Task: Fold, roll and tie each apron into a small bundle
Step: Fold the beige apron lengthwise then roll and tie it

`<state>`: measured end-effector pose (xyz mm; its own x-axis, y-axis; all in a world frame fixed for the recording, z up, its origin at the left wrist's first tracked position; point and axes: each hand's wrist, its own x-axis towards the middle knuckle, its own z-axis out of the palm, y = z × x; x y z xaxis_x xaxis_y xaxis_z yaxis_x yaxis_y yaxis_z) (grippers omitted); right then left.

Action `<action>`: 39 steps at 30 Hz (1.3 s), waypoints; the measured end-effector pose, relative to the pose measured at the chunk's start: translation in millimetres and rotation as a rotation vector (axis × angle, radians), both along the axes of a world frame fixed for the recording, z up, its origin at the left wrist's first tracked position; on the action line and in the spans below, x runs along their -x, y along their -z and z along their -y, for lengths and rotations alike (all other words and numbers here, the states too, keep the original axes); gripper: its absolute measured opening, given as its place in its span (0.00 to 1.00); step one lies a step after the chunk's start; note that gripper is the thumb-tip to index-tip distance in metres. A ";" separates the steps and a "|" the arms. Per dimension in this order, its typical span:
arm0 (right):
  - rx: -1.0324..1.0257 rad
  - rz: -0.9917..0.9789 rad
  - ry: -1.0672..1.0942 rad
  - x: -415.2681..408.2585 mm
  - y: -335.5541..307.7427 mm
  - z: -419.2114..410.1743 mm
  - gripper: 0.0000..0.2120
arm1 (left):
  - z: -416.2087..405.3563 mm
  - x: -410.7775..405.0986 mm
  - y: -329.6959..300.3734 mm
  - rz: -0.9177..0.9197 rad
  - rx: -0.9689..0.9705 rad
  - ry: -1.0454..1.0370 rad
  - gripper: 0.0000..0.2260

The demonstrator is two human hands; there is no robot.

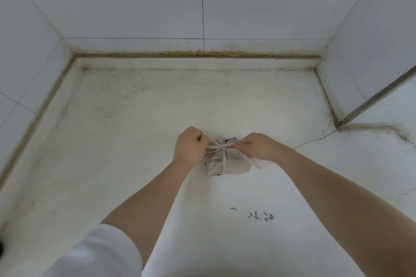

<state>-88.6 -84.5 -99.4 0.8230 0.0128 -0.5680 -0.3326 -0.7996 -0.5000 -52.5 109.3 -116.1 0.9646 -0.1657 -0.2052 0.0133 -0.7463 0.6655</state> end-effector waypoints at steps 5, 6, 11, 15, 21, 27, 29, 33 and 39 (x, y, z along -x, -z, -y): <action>-0.226 0.032 0.260 -3.2 -7.9 -13.6 0.23 | 16.8 5.4 -30.3 -0.424 0.734 -0.222 0.12; -0.163 0.026 0.200 -2.3 -10.1 -15.4 0.23 | 15.8 5.5 -32.1 -0.500 0.781 -0.221 0.12; 0.199 0.011 -0.113 4.4 -1.9 -22.7 0.14 | 8.5 0.6 -27.5 -0.553 0.852 -0.182 0.19; 0.413 -0.036 -0.221 3.2 0.7 -22.6 0.12 | 7.7 -1.1 -26.6 -0.460 0.912 -0.262 0.20; -0.062 -0.034 -0.004 3.8 -7.2 0.2 0.19 | -5.2 -3.6 -22.4 -0.488 1.068 -0.472 0.23; -0.738 0.167 0.354 -6.4 -27.8 -22.5 0.19 | 1.6 -4.9 -30.7 -0.574 1.204 -0.367 0.23; -1.037 0.082 0.463 -13.8 -36.7 -31.5 0.22 | 10.6 -7.4 -40.5 -0.576 1.155 -0.291 0.24; -1.153 -0.030 0.707 -23.2 -43.9 -31.8 0.21 | 16.9 -15.8 -56.0 -0.545 0.980 -0.275 0.22; -0.719 0.109 0.590 -22.2 -43.7 -39.4 0.23 | 21.6 -13.2 -55.1 -0.532 0.857 -0.386 0.22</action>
<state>-66.4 -45.1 -55.7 0.8566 -0.1057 -0.5050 -0.5082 -0.0036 -0.8612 -39.3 87.7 -61.0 0.8039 -0.1572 -0.5736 0.5894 0.0815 0.8037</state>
